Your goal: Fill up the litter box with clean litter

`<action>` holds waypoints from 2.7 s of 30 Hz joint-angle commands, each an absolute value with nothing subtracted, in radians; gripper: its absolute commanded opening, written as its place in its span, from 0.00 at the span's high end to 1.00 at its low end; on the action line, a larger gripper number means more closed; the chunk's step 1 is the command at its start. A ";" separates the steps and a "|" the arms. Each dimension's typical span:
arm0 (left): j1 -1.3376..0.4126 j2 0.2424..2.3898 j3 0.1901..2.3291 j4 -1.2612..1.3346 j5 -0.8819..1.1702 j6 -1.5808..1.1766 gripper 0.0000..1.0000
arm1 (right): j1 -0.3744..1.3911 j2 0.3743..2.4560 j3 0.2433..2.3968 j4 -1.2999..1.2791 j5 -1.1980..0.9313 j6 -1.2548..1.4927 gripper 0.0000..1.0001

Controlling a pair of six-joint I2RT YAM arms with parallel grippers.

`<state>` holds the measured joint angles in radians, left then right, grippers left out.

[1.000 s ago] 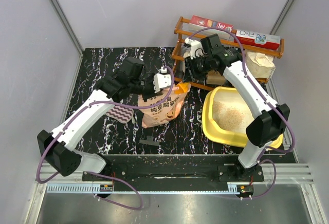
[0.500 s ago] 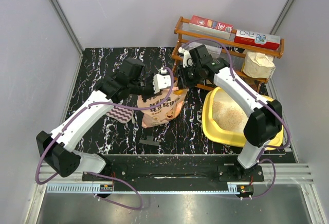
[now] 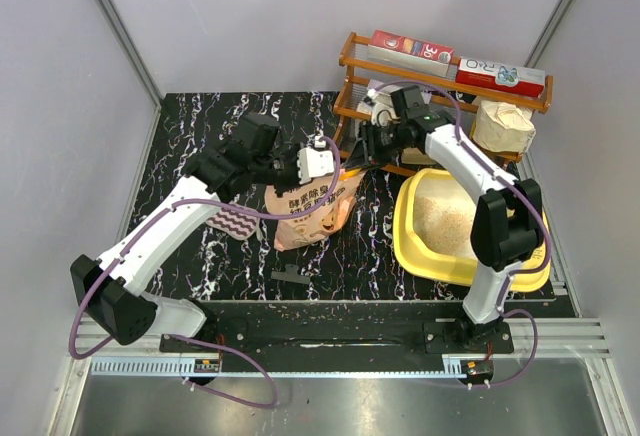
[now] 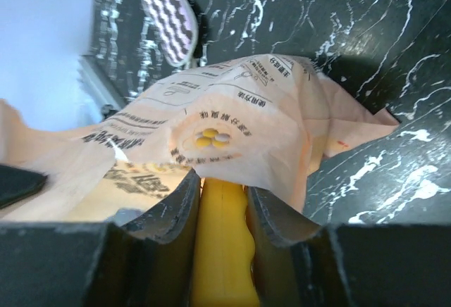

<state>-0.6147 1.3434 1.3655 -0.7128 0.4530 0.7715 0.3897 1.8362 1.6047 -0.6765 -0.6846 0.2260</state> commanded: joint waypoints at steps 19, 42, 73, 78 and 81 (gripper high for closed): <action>-0.630 1.324 1.489 -0.664 0.446 0.848 1.00 | 0.098 1.741 1.355 -0.008 -1.316 1.008 1.00; -0.641 1.305 1.486 -0.660 0.445 0.854 1.00 | 0.127 1.775 1.292 -0.035 -1.269 0.871 1.00; -0.641 1.318 1.519 -0.630 0.476 0.827 1.00 | -0.182 1.534 1.114 -0.049 -1.439 0.913 1.00; -0.641 1.330 1.519 -0.612 0.498 0.812 1.00 | -0.273 1.476 1.075 -0.048 -1.457 0.933 1.00; -0.641 1.338 1.514 -0.597 0.521 0.793 1.00 | -0.331 1.431 1.034 -0.049 -1.471 0.945 1.00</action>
<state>-0.6395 1.3640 1.4178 -0.7769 0.4217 0.8104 -0.2653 1.5131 1.0657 -0.0742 -1.4094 0.9112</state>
